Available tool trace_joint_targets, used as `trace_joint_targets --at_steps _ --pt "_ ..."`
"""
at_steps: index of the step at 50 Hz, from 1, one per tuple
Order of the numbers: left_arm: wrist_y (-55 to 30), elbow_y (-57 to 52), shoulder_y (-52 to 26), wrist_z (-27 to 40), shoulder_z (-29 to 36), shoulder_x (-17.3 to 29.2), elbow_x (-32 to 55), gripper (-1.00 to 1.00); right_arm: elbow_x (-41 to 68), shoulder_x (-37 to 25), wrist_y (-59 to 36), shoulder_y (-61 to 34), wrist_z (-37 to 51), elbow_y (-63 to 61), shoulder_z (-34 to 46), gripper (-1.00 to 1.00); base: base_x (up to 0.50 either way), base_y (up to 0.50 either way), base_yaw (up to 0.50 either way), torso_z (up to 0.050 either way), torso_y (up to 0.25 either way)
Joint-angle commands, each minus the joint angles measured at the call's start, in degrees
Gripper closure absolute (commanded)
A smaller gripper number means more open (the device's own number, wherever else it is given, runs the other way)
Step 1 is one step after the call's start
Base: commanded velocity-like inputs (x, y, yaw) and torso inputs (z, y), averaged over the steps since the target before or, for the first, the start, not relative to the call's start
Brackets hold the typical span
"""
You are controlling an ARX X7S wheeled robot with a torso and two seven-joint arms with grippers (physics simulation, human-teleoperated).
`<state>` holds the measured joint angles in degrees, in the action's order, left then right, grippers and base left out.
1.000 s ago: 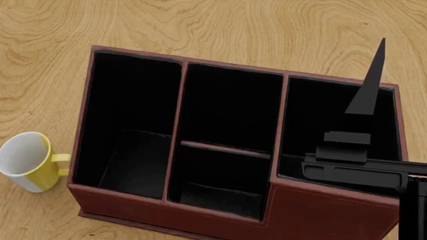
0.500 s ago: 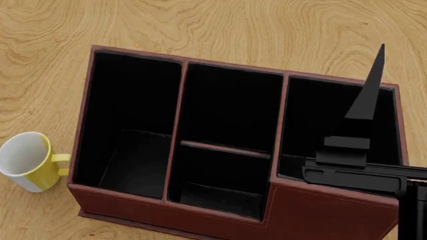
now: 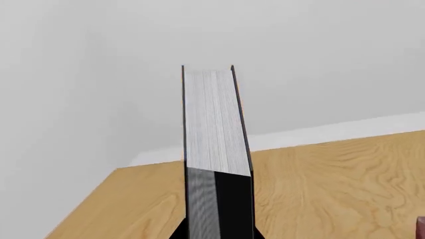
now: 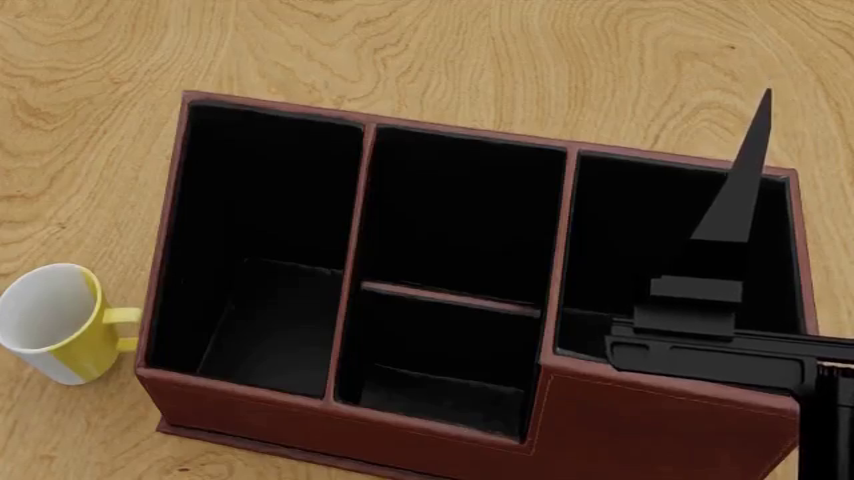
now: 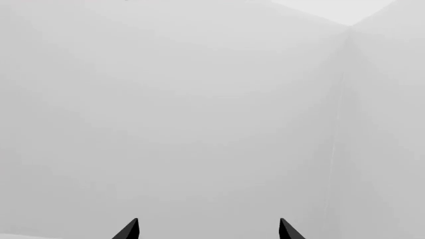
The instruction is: Pick up the book and place it in the back compartment of the caddy.
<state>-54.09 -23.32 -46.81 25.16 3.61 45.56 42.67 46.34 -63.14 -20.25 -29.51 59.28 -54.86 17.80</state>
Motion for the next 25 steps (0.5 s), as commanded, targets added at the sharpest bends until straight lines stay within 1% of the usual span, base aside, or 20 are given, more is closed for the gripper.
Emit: trace_joint_targets --at_steps 1,2,3,8,10,11,12,14,18,21,23,25 --pt "-0.07 -2.79 -2.92 -1.8 1.16 1.78 -1.0 1.0 0.22 0.06 -0.33 -0.7 0.0 -0.01 0.24 -1.0 0.0 0.0 0.0 0.0 0.0" --pt "0.07 -3.26 -3.28 -2.54 2.26 2.32 -1.53 1.0 0.31 0.05 -0.45 -0.84 0.02 -0.05 0.27 -1.0 0.0 0.0 0.0 0.0 0.0" --pt "0.42 -3.26 -3.19 -2.77 1.8 2.04 -1.06 1.0 0.29 0.03 -0.49 -0.87 0.06 -0.08 0.27 -1.0 0.0 0.0 0.0 0.0 0.0" --pt "1.71 -4.2 -3.69 -5.0 3.63 2.65 -1.69 1.0 0.12 -0.08 -0.34 -0.62 0.17 -0.2 0.32 -1.0 0.0 0.0 0.0 0.0 0.002" --pt "2.88 -4.09 -3.75 -7.05 3.84 2.57 -0.99 1.0 0.1 -0.18 -0.34 -0.51 0.27 -0.31 0.33 -1.0 0.0 0.0 0.0 0.0 0.0" --pt "2.27 -4.04 -3.98 -6.49 3.49 2.32 -0.58 1.0 0.16 -0.23 -0.28 -0.48 0.31 -0.38 0.29 -1.0 0.0 0.0 0.0 0.0 0.01" --pt "2.6 -4.6 -4.54 -7.36 5.23 3.16 -1.99 1.0 0.28 -0.33 -0.38 -0.52 0.48 -0.5 0.23 -1.0 0.0 0.0 0.0 0.0 0.0" --pt "2.08 -4.92 -5.19 -7.78 5.11 2.84 -0.93 1.0 0.36 -0.45 -0.3 -0.45 0.61 -0.56 0.14 -1.0 0.0 0.0 0.0 0.0 0.0" --pt "1.98 -5.4 -6.69 -9.44 7.71 3.34 -2.02 1.0 0.17 -0.48 -0.22 -0.33 0.61 -0.59 0.27 -1.0 0.0 0.0 0.0 0.0 0.003" --pt "1.57 -5.75 -7.92 -10.17 8.78 3.27 -2.09 1.0 0.12 -0.66 0.05 0.0 0.77 -0.63 0.16 -1.0 0.0 0.0 0.0 0.0 0.0" --pt "1.41 -5.52 -8.58 -10.58 8.29 2.72 -1.03 1.0 0.03 -0.73 0.19 0.21 0.76 -0.6 0.18 -1.0 0.0 0.0 0.0 0.005 0.005" --pt "1.33 -5.76 -9.37 -11.21 9.78 3.11 -2.04 1.0 -0.16 -0.83 0.5 0.56 0.78 -0.56 0.13 -1.0 0.0 0.0 0.0 0.0 0.0"
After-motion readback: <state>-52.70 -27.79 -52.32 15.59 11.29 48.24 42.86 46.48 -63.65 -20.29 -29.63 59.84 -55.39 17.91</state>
